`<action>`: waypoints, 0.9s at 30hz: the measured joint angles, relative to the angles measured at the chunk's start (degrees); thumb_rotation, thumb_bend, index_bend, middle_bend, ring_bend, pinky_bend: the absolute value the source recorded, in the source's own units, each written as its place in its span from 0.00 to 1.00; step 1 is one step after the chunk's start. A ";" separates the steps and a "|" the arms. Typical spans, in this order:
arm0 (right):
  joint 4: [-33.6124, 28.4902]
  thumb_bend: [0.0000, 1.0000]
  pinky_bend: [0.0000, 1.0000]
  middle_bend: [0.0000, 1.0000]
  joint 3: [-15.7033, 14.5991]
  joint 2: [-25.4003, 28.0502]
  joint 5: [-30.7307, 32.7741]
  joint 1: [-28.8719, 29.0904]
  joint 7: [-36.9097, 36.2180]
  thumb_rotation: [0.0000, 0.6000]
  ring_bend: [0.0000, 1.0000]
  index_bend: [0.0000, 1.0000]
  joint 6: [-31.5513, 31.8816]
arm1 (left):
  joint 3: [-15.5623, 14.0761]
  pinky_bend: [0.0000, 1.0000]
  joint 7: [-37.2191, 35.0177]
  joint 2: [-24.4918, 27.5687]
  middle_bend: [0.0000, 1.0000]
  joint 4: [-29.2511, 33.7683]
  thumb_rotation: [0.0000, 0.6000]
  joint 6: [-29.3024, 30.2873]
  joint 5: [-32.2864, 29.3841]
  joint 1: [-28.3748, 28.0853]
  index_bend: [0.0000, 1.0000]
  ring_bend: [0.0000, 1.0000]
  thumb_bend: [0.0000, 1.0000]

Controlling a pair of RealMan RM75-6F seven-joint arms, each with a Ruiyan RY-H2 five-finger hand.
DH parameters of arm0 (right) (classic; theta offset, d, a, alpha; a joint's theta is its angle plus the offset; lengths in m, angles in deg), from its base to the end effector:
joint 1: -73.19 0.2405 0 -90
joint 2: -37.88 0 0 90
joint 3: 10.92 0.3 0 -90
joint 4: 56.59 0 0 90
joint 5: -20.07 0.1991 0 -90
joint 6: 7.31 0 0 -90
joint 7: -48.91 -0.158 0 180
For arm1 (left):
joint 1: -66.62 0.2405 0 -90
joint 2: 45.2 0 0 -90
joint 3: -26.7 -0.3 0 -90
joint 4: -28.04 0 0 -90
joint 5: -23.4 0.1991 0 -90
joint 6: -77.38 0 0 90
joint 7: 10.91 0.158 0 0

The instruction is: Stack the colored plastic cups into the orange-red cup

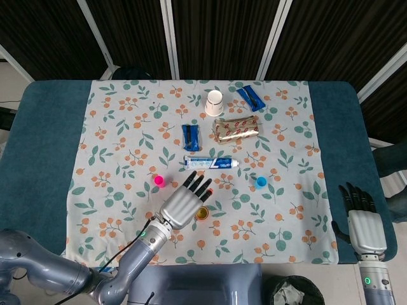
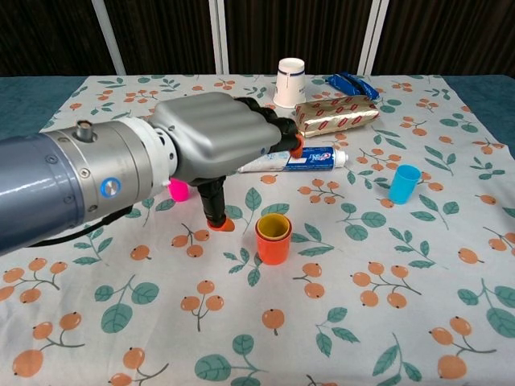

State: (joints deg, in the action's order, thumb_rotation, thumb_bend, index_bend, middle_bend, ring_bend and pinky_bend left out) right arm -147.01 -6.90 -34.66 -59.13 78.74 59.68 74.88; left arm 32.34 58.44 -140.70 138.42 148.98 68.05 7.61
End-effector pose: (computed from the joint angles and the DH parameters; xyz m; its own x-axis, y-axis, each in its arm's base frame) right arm -0.3574 -0.2044 0.1390 0.4469 -0.0545 0.8929 -0.8889 0.0857 0.4501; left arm -0.0351 0.3137 -0.0472 0.7805 0.0400 0.6238 0.5050 -0.6286 -0.5915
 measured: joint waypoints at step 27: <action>-6.84 0.40 0.09 0.00 4.94 3.22 2.71 15.63 -0.63 1.00 0.00 0.06 -21.12 | -14.16 0.02 -42.57 26.91 0.00 -6.96 1.00 18.15 28.10 26.04 0.03 0.00 0.07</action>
State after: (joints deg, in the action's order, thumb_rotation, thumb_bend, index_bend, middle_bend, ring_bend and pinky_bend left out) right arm -153.85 -1.96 -31.44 -56.43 94.37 59.05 53.76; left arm 18.18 15.87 -113.79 131.46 167.12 96.15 33.65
